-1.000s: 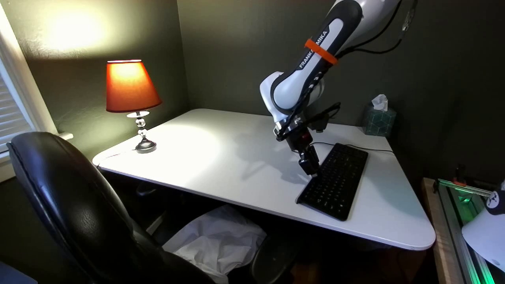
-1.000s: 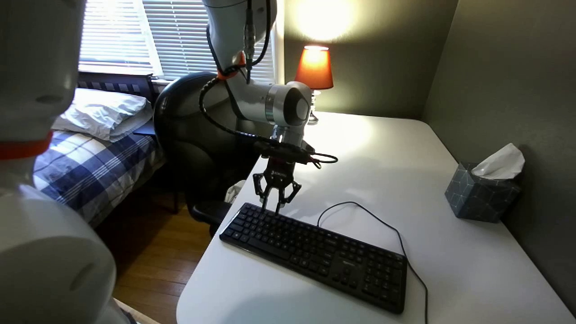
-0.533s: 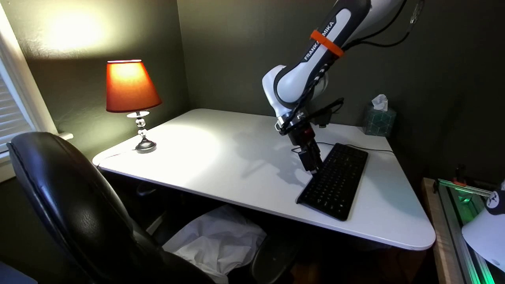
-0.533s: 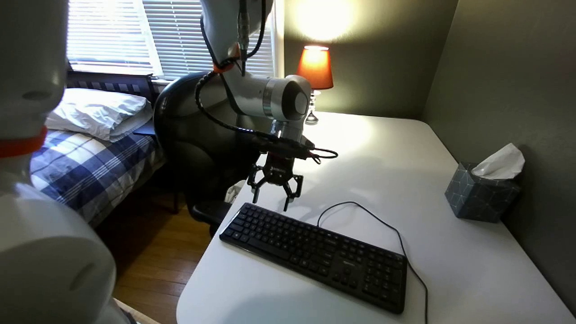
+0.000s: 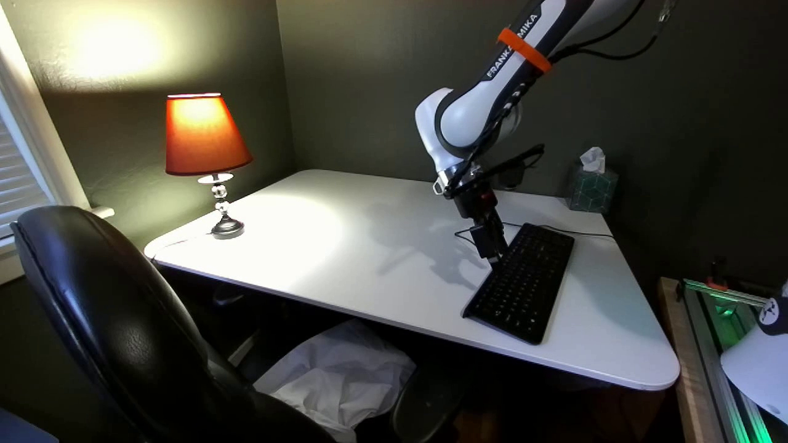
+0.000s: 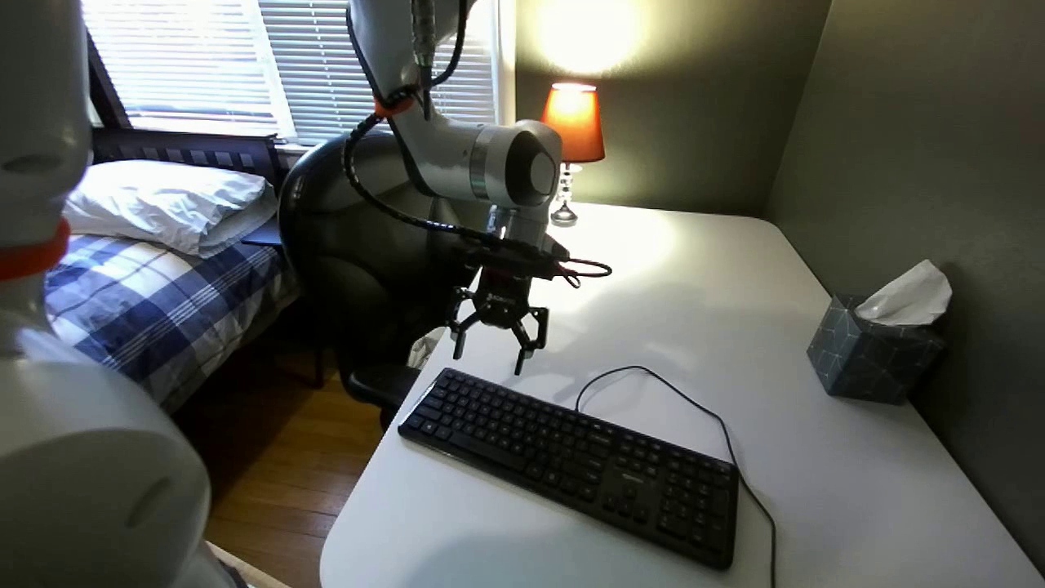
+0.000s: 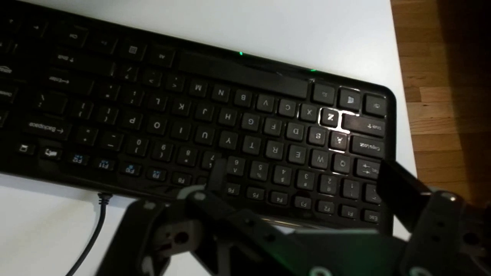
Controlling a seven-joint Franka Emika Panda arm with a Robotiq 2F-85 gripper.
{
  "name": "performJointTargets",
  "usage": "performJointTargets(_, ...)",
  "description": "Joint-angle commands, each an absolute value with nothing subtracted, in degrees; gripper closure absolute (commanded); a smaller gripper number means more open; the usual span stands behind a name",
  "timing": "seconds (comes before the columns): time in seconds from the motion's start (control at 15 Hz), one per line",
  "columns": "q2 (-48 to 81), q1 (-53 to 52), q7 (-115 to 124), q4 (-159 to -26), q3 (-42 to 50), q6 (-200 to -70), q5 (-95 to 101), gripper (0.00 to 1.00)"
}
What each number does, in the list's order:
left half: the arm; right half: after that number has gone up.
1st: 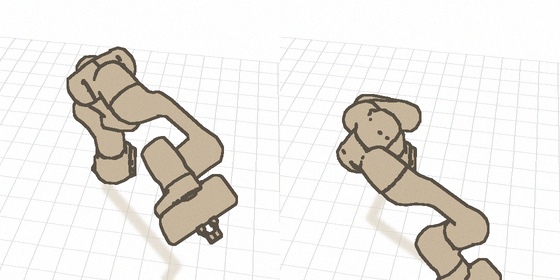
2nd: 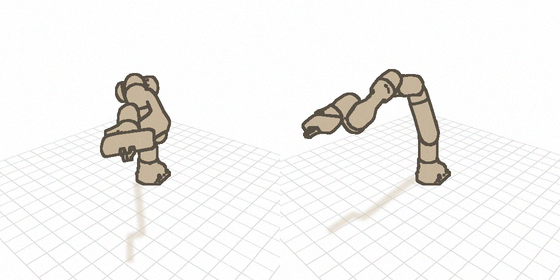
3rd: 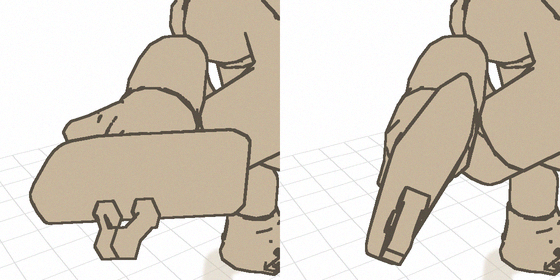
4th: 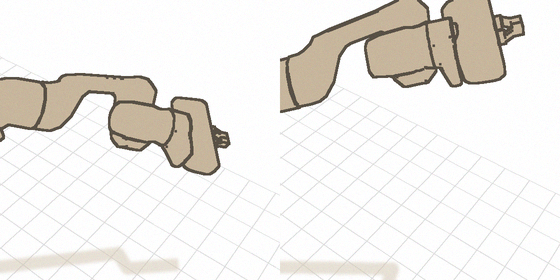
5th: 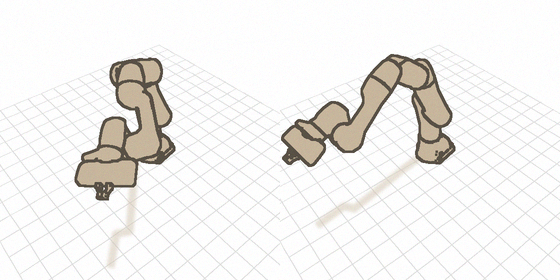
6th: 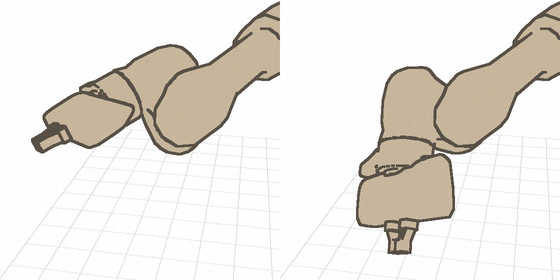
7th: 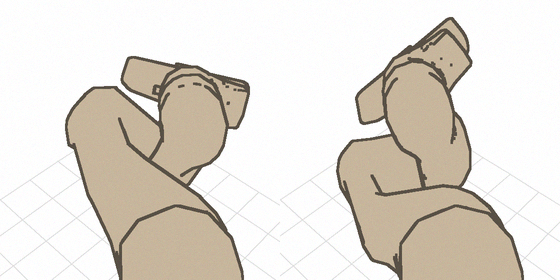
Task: Press one key on the keyboard.
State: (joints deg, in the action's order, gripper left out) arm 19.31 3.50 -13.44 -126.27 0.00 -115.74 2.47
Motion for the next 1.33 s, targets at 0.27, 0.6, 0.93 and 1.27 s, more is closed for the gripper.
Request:
performJointTargets(0.27, 13.2, 3.5, -12.5, -132.3, 0.0, -119.4, 1.2, 0.0)
performJointTargets(0.6, 10.6, 3.4, -12.0, -134.9, 0.3, -121.8, 0.9, 0.0)
performJointTargets(0.93, 8.0, 3.4, -11.8, -137.4, 0.5, -124.0, 0.6, 0.0)
performJointTargets(1.27, 8.6, 3.2, -11.9, -136.3, 0.8, -123.9, 1.4, 0.0)
